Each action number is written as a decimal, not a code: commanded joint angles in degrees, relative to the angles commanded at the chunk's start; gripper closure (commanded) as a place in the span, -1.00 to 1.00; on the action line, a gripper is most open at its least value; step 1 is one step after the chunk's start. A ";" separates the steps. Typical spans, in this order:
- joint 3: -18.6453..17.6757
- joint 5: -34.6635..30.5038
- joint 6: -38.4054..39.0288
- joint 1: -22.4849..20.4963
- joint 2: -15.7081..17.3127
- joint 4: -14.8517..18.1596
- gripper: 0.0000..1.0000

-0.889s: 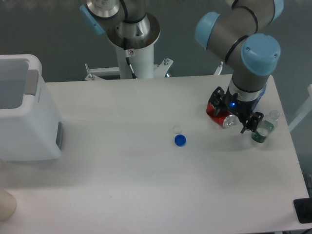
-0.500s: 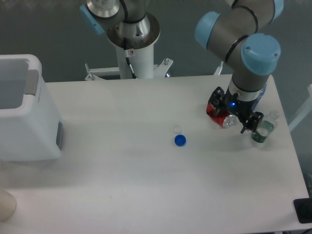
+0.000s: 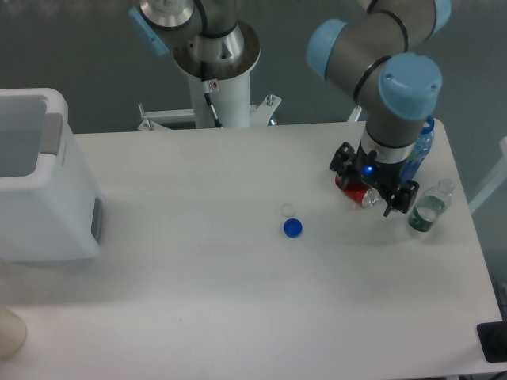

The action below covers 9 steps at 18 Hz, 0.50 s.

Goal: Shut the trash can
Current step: 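Raise the gripper up and away from the red soda can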

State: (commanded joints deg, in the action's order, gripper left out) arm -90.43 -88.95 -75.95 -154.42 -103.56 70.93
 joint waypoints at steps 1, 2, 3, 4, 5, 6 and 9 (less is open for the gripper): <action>-0.62 0.52 2.27 0.09 1.50 0.18 -1.00; -0.62 2.27 5.69 0.70 2.82 0.27 -0.98; -0.71 4.64 9.90 1.66 4.75 0.27 -0.89; -0.71 5.96 14.03 2.37 6.77 0.35 -0.77; -0.71 6.67 18.16 3.07 8.79 0.70 -0.46; -0.71 7.99 22.38 4.47 10.20 1.40 -0.18; -0.80 11.77 30.40 6.33 14.77 2.81 0.39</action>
State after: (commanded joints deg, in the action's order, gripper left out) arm -91.23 -77.18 -45.55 -148.10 -88.78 73.73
